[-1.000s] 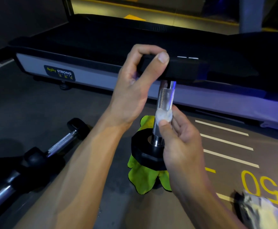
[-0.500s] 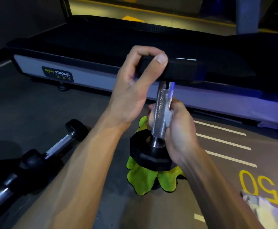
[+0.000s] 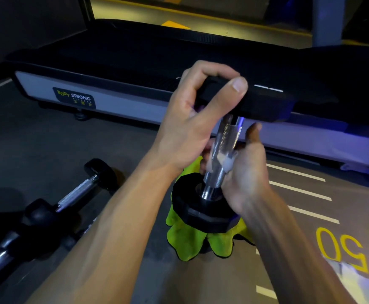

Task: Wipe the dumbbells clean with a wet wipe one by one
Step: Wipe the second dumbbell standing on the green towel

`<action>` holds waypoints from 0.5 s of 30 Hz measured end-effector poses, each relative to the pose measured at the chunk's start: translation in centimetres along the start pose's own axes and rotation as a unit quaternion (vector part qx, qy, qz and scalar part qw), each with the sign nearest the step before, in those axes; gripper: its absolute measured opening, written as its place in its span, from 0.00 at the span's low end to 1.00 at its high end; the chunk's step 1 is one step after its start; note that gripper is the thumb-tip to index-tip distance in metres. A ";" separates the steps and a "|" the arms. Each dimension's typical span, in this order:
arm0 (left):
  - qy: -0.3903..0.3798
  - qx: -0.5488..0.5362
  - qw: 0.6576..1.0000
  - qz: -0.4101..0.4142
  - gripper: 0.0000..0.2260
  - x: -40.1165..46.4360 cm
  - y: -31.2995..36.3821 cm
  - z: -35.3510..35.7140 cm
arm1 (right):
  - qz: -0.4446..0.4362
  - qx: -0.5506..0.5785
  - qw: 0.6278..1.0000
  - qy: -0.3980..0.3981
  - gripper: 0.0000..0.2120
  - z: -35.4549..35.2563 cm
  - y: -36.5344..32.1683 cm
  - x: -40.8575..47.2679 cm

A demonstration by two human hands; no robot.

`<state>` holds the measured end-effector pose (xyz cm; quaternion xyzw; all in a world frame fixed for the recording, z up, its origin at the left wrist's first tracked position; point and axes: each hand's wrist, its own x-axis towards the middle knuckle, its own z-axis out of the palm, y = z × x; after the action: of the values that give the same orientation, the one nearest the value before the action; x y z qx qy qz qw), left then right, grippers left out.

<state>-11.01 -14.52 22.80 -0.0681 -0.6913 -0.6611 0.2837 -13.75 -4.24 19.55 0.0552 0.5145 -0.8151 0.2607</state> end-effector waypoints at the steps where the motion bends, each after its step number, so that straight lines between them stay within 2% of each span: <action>1: -0.008 -0.001 1.000 -0.001 0.10 0.0 0.1 0.1 | -0.002 -0.004 1.000 -0.011 0.35 0.0 -0.4 0.4; 3: -0.023 -0.001 1.000 0.002 0.10 0.0 0.2 0.3 | -0.027 0.001 1.000 -0.013 0.30 0.1 -0.1 0.7; 5: -0.021 0.002 1.000 0.009 0.09 -0.1 0.3 0.5 | -0.057 0.013 0.998 0.020 0.31 0.1 0.5 0.1; 7: -0.013 0.008 1.000 0.013 0.08 -0.1 0.2 0.5 | -0.124 -0.031 0.990 0.056 0.31 -0.1 1.6 -0.5; 8: -0.007 0.010 1.000 0.015 0.08 -0.1 0.2 0.5 | -0.153 -0.063 0.984 0.067 0.28 0.0 2.1 -0.8; 11: 0.006 0.017 1.000 0.022 0.08 -0.2 0.0 0.5 | -0.202 -0.055 0.976 0.059 0.28 0.7 3.6 -2.0; 15: 0.006 0.014 1.000 0.017 0.07 -0.4 0.2 0.6 | -0.193 -0.028 0.979 0.056 0.23 0.5 2.8 -1.4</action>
<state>-10.74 -13.85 22.85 -0.0721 -0.6977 -0.6466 0.2998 -11.10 -5.10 18.05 -0.0067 0.5518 -0.8309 0.0711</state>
